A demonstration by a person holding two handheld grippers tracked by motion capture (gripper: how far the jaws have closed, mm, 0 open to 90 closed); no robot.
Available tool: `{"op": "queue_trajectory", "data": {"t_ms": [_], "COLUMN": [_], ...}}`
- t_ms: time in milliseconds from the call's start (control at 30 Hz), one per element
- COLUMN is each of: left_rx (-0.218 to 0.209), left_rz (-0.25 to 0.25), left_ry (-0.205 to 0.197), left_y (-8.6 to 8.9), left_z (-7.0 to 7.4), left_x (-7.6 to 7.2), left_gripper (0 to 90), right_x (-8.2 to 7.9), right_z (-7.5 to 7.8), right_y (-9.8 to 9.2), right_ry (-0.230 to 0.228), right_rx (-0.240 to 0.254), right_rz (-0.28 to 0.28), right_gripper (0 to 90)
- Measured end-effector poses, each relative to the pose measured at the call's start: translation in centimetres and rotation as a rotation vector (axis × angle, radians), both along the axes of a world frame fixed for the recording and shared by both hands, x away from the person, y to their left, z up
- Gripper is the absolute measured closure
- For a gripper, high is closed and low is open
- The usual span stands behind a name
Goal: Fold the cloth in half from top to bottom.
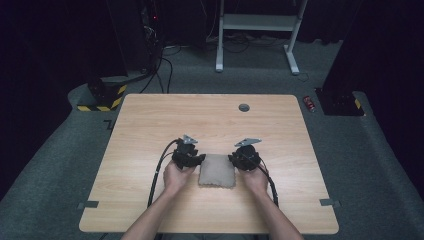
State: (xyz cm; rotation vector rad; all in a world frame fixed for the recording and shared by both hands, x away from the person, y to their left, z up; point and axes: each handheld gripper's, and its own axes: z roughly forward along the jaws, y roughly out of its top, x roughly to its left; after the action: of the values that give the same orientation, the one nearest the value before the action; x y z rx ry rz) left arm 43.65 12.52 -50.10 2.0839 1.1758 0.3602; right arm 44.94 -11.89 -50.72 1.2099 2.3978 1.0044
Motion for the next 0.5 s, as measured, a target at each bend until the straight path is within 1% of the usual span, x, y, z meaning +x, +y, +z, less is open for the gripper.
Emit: {"op": "queue_trajectory", "data": {"t_ms": [33, 100, 133, 200, 233, 267, 300, 333, 367, 400, 467, 500], "left_rx": [0.025, 0.070, 0.072, 0.095, 0.100, 0.109, 0.118, 0.119, 0.111, 0.092, 0.052, 0.049], "left_rz": [-0.010, -0.008, -0.004, 0.015, 0.022, 0.031, 0.036, 0.038, 0.038, 0.038, 0.044, 0.044], "left_ry": [-0.005, -0.005, -0.001, 0.010, 0.000, -0.002, 0.001, 0.004, 0.000, -0.008, -0.025, -0.031], "left_y": [0.1, 0.2, 0.3, 0.7, 0.8, 1.0, 1.1, 1.1, 1.3, 1.6, 2.4, 2.8], "left_z": [0.0, -0.4, -0.5, -0.9, -1.1, -1.0, -1.0, -0.9, -0.8, -0.6, -0.3, -0.3], "left_x": [-0.3, -0.6, -0.7, -0.6, -0.7, -0.7, -0.7, -0.8, -1.0, -1.4, -2.4, -2.8], "left_gripper": [55.7, 54.7, 54.4, 54.4, 54.4, 54.3, 54.2, 53.6, 52.7, 51.5, 48.7, 47.1], "right_x": [-0.2, -0.7, -0.9, -1.0, -0.9, -0.9, -0.8, -0.8, -1.0, -1.2, -2.0, -2.6], "right_z": [0.2, 0.3, 0.1, -0.4, -0.6, -0.7, -0.7, -0.7, -0.6, -0.5, -0.2, -0.2], "right_y": [-0.2, -0.3, -0.4, -0.4, -0.4, -0.6, -0.7, -0.7, -0.7, -0.8, -1.4, -2.0], "right_ry": [-0.009, -0.006, -0.004, 0.005, 0.007, 0.007, 0.007, 0.005, 0.001, -0.004, -0.024, -0.032], "right_rx": [0.006, 0.009, 0.000, -0.019, -0.027, -0.008, -0.005, -0.011, -0.021, -0.017, 0.012, 0.018], "right_rz": [0.003, 0.006, 0.013, 0.015, 0.015, 0.008, 0.004, 0.002, 0.002, -0.003, -0.004, -0.010], "right_gripper": [73.5, 73.1, 73.1, 73.1, 72.9, 72.6, 71.9, 70.9, 69.5, 67.8, 65.7, 64.3]}}
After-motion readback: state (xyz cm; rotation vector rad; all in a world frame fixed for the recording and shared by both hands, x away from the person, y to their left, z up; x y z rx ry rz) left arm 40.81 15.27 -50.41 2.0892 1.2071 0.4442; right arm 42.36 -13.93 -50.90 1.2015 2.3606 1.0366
